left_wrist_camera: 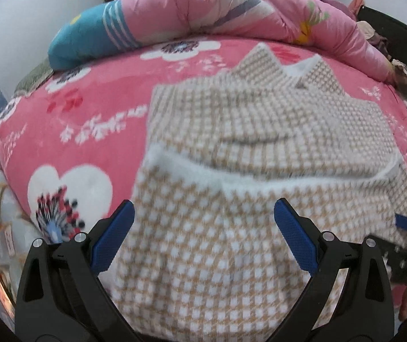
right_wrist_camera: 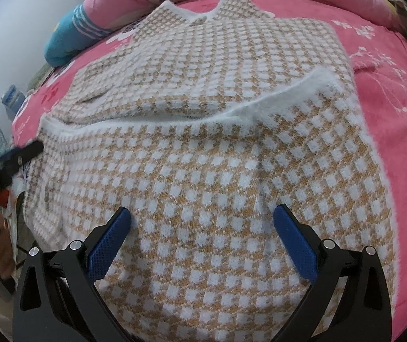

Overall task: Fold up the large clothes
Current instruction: 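Move the right gripper to the coat's fuzzy white edge and grasp it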

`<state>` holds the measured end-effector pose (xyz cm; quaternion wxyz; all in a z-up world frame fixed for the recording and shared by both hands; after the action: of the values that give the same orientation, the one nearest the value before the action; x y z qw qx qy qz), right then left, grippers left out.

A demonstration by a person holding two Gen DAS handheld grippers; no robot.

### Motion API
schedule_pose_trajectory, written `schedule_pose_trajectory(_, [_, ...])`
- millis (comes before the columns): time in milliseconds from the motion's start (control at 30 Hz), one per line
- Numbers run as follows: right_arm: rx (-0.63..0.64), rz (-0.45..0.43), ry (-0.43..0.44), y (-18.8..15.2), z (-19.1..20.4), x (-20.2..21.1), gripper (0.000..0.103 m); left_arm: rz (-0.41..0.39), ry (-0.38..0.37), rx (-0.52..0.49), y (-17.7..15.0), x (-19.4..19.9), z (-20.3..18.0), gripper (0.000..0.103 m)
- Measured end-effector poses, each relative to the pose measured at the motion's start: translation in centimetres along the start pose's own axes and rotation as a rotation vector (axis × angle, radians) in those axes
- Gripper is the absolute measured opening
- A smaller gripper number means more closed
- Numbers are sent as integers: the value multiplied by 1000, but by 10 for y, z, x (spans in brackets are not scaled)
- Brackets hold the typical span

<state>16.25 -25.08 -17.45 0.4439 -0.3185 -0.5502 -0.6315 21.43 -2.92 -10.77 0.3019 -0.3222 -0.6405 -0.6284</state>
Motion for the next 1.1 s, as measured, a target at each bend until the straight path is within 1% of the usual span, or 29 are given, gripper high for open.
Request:
schedule_pose_trajectory(133, [19, 6, 18, 2, 0, 0, 97, -5, -4, -13, 22, -9, -9, 95])
schedule_pose_trajectory(233, [39, 16, 29, 3, 1, 3, 97, 17, -18, -9, 38, -24, -18, 95])
schedule_pose_trajectory(333, [28, 13, 73, 10, 1, 14, 97, 35, -15, -18, 54, -41, -27, 95])
schedule_pose_trajectory(433, [21, -41, 120, 31, 1, 37, 97, 51, -8, -27, 69, -59, -32, 95])
schedule_pose_trajectory(533, [27, -110, 150, 68, -1, 61, 97, 61, -12, -18, 84, -77, -36, 95])
schedule_pose_trajectory(567, [33, -133, 155, 86, -2, 67, 97, 64, -14, -13, 89, -85, -38, 95])
schedule_pose_trajectory(667, [40, -167, 145, 131, -9, 67, 97, 72, -5, -9, 100, -104, -39, 95])
schedule_pose_trajectory(767, [68, -188, 104, 182, -18, 53, 97, 99, 13, -6, 101, -124, -37, 95])
schedule_pose_trajectory(833, [78, -194, 91, 214, -24, 40, 97, 113, 11, 2, 99, -133, -36, 95])
schedule_pose_trajectory(933, [72, -187, 79, 263, -35, 13, 97, 92, 27, -18, 98, -135, -36, 95])
schedule_pose_trajectory(1000, [57, -177, 60, 280, -44, 0, 97, 87, 26, -17, 99, -135, -36, 95])
schedule_pose_trajectory(1033, [48, -164, 52, 294, -49, -12, 97, 86, 24, -16, 99, -135, -35, 95])
schedule_pose_trajectory(1100, [23, -145, 47, 307, -54, -30, 97, 89, 26, -17, 98, -134, -36, 95])
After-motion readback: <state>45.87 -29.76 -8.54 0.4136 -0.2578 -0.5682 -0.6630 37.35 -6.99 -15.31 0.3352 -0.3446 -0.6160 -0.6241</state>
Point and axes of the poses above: each gripper's, at about its wrist camera, not at the fingertips, and x roughly against the way its jaws point, z to its left, y to its top, the point moved 10 cm from there along -x, roughly the way its jaws point, and after that the axes turned 6 degrees about x, right-handed, at the moved point
